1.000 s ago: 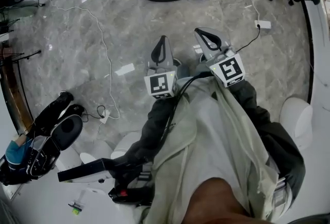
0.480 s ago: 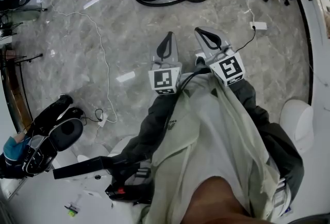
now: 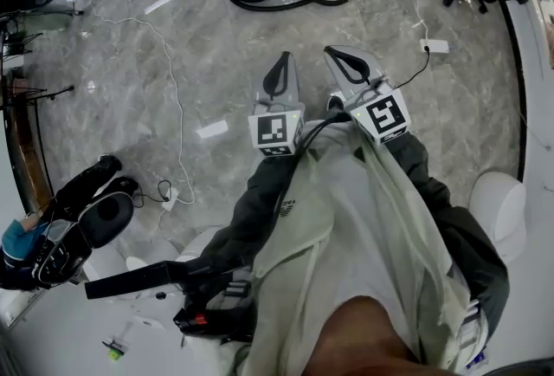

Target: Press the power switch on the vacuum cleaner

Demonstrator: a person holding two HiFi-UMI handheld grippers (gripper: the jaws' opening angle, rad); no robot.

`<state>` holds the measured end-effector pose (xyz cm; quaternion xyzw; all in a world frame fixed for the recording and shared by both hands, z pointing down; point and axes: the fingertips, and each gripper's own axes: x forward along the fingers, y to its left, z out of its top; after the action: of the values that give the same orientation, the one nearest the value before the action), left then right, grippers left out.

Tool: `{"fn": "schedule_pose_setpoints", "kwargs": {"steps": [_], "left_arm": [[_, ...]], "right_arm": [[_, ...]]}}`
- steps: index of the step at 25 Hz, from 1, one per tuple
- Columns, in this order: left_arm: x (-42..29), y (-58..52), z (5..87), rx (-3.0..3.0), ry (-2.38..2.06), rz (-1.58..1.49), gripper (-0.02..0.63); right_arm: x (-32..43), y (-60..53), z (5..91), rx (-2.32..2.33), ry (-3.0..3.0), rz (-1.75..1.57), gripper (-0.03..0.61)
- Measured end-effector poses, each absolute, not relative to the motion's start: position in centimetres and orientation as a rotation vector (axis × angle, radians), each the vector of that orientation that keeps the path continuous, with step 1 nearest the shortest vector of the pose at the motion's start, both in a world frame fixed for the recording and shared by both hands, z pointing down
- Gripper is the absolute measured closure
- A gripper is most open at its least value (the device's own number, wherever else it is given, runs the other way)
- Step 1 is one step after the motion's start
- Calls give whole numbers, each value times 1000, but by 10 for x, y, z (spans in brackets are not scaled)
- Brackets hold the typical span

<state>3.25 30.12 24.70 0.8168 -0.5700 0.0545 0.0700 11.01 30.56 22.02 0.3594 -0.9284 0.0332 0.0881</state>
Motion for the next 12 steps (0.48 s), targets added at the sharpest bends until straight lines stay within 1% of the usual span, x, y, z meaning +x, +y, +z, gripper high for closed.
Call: {"fn": "schedule_pose_setpoints", "kwargs": {"steps": [12], "left_arm": [[43, 297, 255, 2466, -1687, 191, 607]], "right_arm": [[114, 303, 225, 1051, -2756, 93, 578]]}}
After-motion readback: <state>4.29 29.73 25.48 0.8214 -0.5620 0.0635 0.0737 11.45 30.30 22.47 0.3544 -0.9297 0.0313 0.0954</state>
